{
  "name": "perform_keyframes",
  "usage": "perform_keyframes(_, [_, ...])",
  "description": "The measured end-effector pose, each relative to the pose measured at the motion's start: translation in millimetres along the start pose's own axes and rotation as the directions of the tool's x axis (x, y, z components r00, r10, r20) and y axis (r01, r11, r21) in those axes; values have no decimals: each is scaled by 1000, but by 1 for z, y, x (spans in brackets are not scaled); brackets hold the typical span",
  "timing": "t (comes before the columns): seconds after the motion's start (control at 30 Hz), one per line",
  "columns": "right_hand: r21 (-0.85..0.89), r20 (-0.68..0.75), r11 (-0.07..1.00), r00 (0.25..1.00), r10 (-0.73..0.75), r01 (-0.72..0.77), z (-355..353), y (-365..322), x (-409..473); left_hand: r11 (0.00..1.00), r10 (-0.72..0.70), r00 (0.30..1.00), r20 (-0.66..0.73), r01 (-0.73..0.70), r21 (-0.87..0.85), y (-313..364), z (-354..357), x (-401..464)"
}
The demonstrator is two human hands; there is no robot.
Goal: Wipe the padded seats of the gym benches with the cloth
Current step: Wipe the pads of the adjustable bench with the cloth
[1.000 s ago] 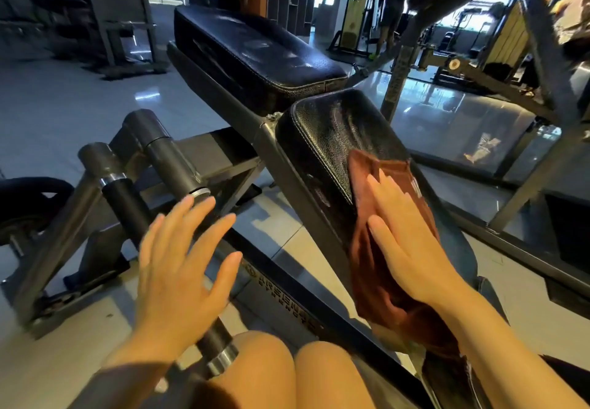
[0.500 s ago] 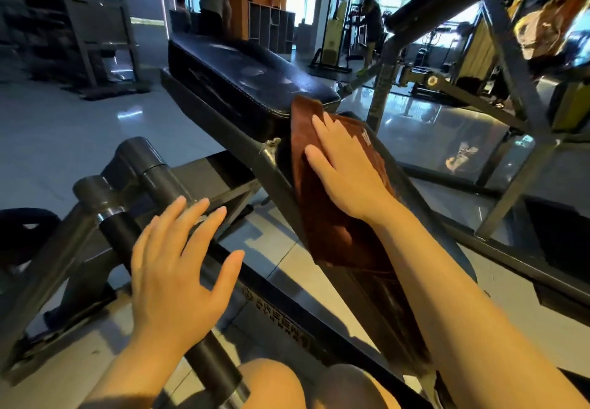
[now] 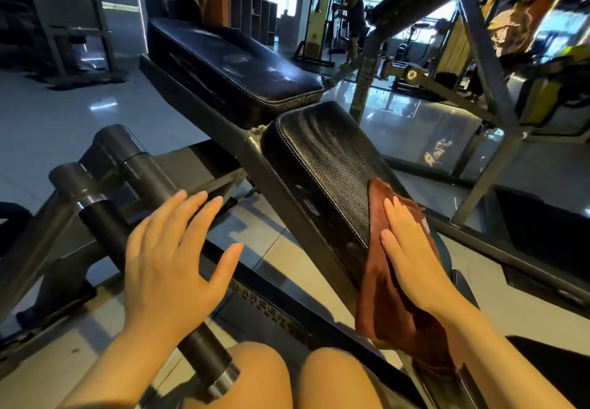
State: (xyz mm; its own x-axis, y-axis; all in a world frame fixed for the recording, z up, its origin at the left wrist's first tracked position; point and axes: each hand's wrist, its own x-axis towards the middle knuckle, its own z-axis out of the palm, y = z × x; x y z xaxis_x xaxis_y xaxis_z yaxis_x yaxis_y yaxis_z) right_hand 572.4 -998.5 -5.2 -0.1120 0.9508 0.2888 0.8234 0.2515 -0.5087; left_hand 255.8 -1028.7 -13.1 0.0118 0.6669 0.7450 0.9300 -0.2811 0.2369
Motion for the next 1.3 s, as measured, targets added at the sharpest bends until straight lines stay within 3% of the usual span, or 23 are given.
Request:
perform_keyframes(0.17, [-95,-58,995,998,15,-20,-1,-57,82,997,-19,999,-48,16,-72,-1,2,1])
perform_keyframes(0.3, [-99,-58,991,993,-99,93,1,-105,127,999,-6,1000,-31,4,-45,-6,2,3])
perform_keyframes(0.57, [-113,45,946,952,-302,305,3,-71,53,1000,-27,999,-46,27,4,-6,0,0])
perform_keyframes(0.7, [-184,29,957,975,-221,223,8,-26,-1,1000,-25,999,-25,25,7,-5,1,-1])
perform_keyframes(0.83, [-205,53,951,973,-225,231,5,-16,-16,1000,-27,999,-27,26,-11,-2,1,0])
perform_keyframes(1.3, [-265,-264,960,964,18,-90,37,-125,74,996,-81,996,-43,80,-34,-4,1,1])
